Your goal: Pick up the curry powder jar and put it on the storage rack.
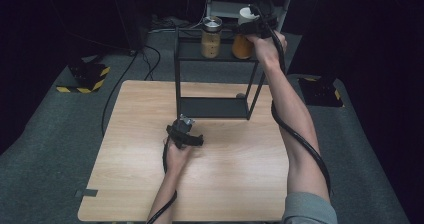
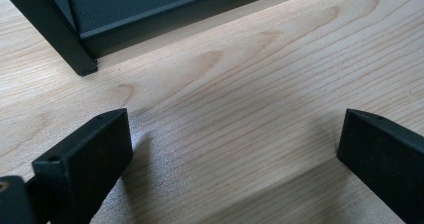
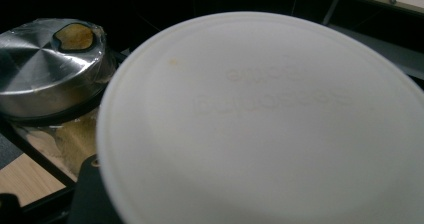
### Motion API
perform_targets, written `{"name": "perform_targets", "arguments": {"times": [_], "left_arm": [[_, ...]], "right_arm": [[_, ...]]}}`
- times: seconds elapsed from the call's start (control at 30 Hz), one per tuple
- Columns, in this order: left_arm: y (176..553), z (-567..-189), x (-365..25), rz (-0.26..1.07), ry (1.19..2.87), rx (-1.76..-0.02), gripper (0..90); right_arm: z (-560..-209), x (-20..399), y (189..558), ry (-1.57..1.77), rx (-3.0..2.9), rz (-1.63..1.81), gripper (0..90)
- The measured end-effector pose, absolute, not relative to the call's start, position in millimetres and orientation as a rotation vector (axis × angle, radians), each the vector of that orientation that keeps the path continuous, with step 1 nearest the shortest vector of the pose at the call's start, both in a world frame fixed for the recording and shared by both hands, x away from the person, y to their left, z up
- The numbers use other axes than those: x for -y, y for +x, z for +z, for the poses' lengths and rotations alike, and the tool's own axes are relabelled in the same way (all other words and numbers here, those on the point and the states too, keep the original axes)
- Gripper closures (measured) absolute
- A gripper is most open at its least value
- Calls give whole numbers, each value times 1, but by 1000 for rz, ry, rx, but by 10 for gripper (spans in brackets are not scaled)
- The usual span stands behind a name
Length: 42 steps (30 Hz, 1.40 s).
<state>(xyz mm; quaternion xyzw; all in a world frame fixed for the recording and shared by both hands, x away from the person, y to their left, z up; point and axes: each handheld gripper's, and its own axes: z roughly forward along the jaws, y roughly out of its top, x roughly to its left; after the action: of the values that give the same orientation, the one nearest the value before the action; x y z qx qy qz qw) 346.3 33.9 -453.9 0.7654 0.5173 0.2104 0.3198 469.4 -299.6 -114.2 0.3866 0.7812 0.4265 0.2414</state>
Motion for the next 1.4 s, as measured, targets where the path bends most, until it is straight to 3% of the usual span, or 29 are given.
{"name": "perform_targets", "arguments": {"times": [0.47, 0.6, 0.83, 1.4], "left_arm": [[347, -454, -34, 551, 2014, -1359, 10], [347, -454, -34, 551, 2014, -1359, 10], [347, -454, -34, 552, 2012, -1360, 10], [347, -453, -34, 553, 2017, -1359, 10]], "right_arm": [[-115, 300, 473, 1059, -2136, 1171, 344], [-116, 295, 468, 1071, -2115, 1149, 204], [-119, 302, 458, 1061, -2070, 1187, 129], [-139, 345, 428, 984, -2045, 1292, 125]]}}
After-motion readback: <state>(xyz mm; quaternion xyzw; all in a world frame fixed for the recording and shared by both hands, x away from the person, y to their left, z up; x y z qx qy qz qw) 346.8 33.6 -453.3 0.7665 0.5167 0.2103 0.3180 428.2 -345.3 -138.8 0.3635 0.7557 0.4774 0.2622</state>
